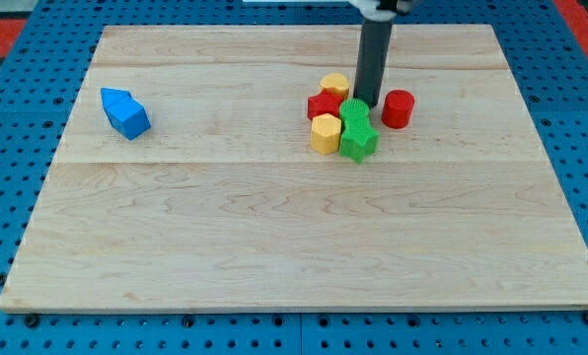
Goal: Move the green star to the bottom left of the board
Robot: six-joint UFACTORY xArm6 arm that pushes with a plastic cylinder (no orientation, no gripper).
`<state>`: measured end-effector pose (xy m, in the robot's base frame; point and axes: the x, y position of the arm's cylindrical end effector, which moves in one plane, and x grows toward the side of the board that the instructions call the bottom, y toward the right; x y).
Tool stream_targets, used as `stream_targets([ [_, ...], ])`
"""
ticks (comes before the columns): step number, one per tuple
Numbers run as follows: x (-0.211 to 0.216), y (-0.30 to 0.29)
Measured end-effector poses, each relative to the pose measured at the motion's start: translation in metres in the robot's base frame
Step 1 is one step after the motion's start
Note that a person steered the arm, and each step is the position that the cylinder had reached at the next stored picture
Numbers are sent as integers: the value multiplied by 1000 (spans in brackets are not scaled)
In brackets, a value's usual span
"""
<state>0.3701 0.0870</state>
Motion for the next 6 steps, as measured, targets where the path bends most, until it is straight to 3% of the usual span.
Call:
stream_targets([
  [2, 104, 12],
  [3, 115, -32],
  [4, 114, -132],
  [5, 100, -188],
  [6, 136, -292],
])
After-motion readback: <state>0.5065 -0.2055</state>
